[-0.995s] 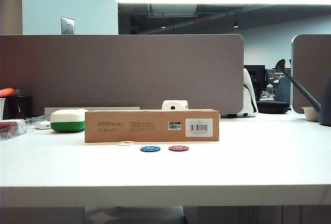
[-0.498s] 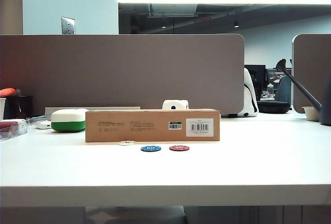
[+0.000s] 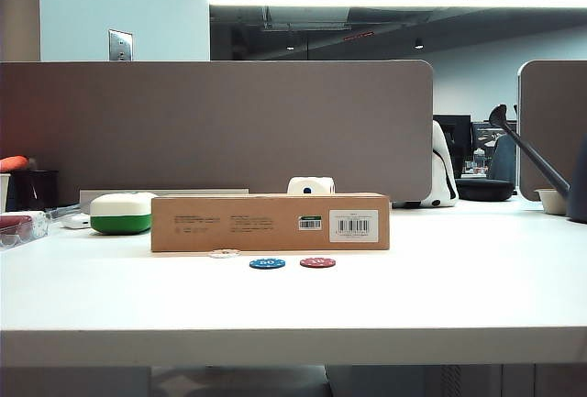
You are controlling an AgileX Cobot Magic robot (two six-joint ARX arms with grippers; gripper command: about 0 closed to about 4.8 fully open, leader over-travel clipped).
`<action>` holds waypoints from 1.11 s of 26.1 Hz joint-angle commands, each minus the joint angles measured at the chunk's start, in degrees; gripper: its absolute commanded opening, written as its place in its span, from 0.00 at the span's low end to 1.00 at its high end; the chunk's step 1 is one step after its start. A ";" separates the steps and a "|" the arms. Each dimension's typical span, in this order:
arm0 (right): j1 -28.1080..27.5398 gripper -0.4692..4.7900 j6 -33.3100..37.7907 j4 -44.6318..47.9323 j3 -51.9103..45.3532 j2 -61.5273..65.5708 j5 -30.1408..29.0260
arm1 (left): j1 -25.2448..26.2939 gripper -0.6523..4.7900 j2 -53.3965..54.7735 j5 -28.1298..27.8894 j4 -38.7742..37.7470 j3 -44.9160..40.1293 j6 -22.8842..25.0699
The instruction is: Push the chip with the lowest value in the row forward next to the rectangular box.
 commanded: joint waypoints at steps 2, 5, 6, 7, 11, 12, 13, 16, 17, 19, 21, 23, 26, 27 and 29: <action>0.09 0.07 0.00 0.87 -0.26 -0.02 0.02 | -0.07 0.11 0.00 0.24 0.50 0.26 0.02; 0.09 0.07 -0.15 0.87 -0.26 -0.02 0.04 | -0.07 0.11 0.00 0.26 0.50 0.26 0.02; 0.09 0.07 -0.15 0.87 -0.26 -0.02 0.04 | -0.07 0.11 0.00 0.24 0.48 0.26 0.02; 0.09 0.07 -0.15 0.87 -0.26 -0.02 0.02 | -0.07 0.11 0.00 0.24 0.48 0.26 0.02; 0.11 0.07 -0.15 0.87 -0.26 -0.02 0.02 | -0.07 0.11 0.00 0.24 0.50 0.26 0.02; 0.11 0.07 -0.15 0.90 -0.26 -0.02 0.02 | -0.07 0.11 0.00 0.24 0.50 0.26 0.02; 0.11 0.07 -0.15 0.90 -0.26 -0.02 0.02 | -0.07 0.11 0.00 0.24 0.48 0.26 0.02; 0.11 0.07 -0.52 0.87 -0.26 -0.02 0.00 | -0.07 0.11 0.00 0.24 0.50 0.26 0.02; 0.11 0.07 -1.07 0.85 -0.26 -0.02 0.00 | -0.07 0.11 0.00 0.24 0.48 0.26 0.02; 0.11 0.07 -1.73 0.87 -0.26 -0.02 0.02 | -0.07 0.11 0.00 0.24 0.50 0.26 0.02; 0.11 0.07 -2.14 0.90 -0.26 -0.02 0.04 | -0.07 0.11 0.00 0.24 0.50 0.26 0.02; 0.11 0.07 -2.27 0.87 -0.26 -0.02 -0.09 | -0.07 0.11 0.00 0.24 0.48 0.26 0.02; 0.13 0.07 -2.69 0.70 -0.26 -0.02 -1.70 | -0.07 0.11 0.00 0.24 0.48 0.26 0.02; 0.13 0.07 -2.69 0.59 -0.26 -0.02 -1.70 | -0.07 0.11 0.00 0.24 0.48 0.26 0.02; 0.11 0.07 -2.69 0.50 -0.26 -0.02 -1.68 | -0.07 0.11 0.00 0.24 0.48 0.26 0.02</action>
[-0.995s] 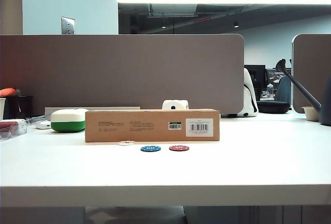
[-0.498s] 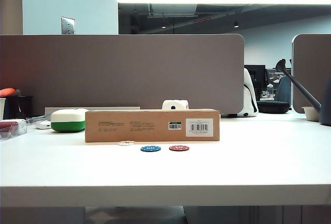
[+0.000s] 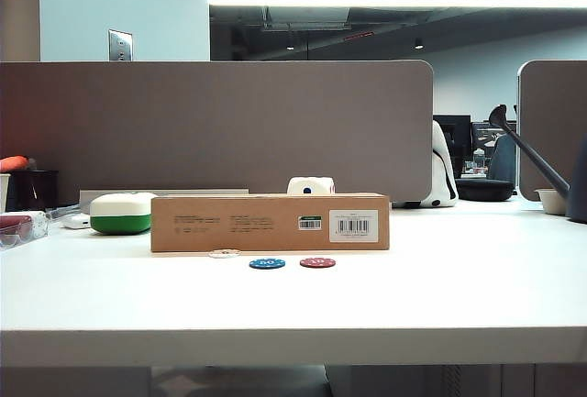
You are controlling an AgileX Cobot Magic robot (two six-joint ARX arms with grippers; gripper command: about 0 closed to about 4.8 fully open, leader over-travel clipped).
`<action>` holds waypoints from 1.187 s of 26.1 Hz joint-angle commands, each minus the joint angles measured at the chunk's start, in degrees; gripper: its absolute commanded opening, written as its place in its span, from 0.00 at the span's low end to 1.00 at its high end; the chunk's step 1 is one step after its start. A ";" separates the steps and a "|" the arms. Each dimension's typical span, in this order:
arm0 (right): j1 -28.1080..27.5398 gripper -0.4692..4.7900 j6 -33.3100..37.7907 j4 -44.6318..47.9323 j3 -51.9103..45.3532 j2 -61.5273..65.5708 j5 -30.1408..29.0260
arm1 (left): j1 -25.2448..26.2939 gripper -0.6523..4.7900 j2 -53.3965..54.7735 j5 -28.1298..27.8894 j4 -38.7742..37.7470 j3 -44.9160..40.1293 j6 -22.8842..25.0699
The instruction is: Push the chip with the lowest value in the row forward next to the rectangular box.
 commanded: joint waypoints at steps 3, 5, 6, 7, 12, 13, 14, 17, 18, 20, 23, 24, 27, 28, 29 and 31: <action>0.02 0.07 0.02 0.55 -0.26 -0.02 -0.20 | -0.07 0.11 0.00 0.24 0.50 0.26 0.02; 0.02 0.07 0.07 0.44 -0.26 -0.02 -0.20 | -0.07 0.11 0.00 0.24 0.50 0.26 0.02; 0.02 0.07 0.07 0.33 -0.26 -0.02 -0.20 | -0.07 0.11 0.00 0.24 0.50 0.26 0.02; 0.02 0.07 0.07 0.11 -0.26 -0.02 -0.20 | -0.07 0.11 0.00 0.24 0.50 0.26 0.02; 0.00 0.07 0.07 -1.03 -0.26 -0.02 -0.17 | -0.07 0.11 0.00 0.24 0.50 0.26 0.02; 0.02 0.07 0.09 -1.01 -0.26 -0.02 -0.20 | -0.07 0.11 0.00 0.24 0.50 0.26 0.02; 0.02 0.07 0.07 -0.98 -0.26 -0.02 -0.17 | -0.07 0.11 0.00 0.24 0.50 0.26 0.02; 0.00 0.07 0.02 -0.96 -0.26 -0.02 -0.17 | -0.07 0.11 0.00 0.24 0.50 0.26 0.02; 0.00 0.07 0.02 -0.96 -0.26 -0.02 -0.15 | -0.07 0.11 0.00 0.24 0.50 0.26 0.02; 0.02 0.07 0.02 -0.98 -0.26 -0.02 -0.20 | -0.07 0.11 0.00 0.24 0.50 0.26 0.02; 0.00 0.07 0.02 -1.05 -0.26 -0.02 -0.17 | -0.07 0.11 0.00 0.24 0.50 0.26 0.02; 0.00 0.07 0.02 -1.05 -0.26 -0.02 -0.17 | -0.07 0.11 0.00 0.24 0.48 0.26 0.02; 0.00 0.07 0.02 -1.07 -0.26 -0.02 -0.17 | -0.07 0.11 0.00 0.24 0.50 0.26 0.02; 0.00 0.07 0.02 -1.11 -0.26 -0.02 -0.15 | -0.07 0.11 0.00 0.24 0.50 0.26 0.02; 0.00 0.07 0.02 -1.14 -0.26 -0.02 -0.15 | -0.07 0.11 0.00 0.24 0.48 0.26 0.02; 0.00 0.07 0.02 -1.14 -0.26 -0.02 -0.15 | -0.07 0.11 0.00 0.24 0.48 0.26 0.02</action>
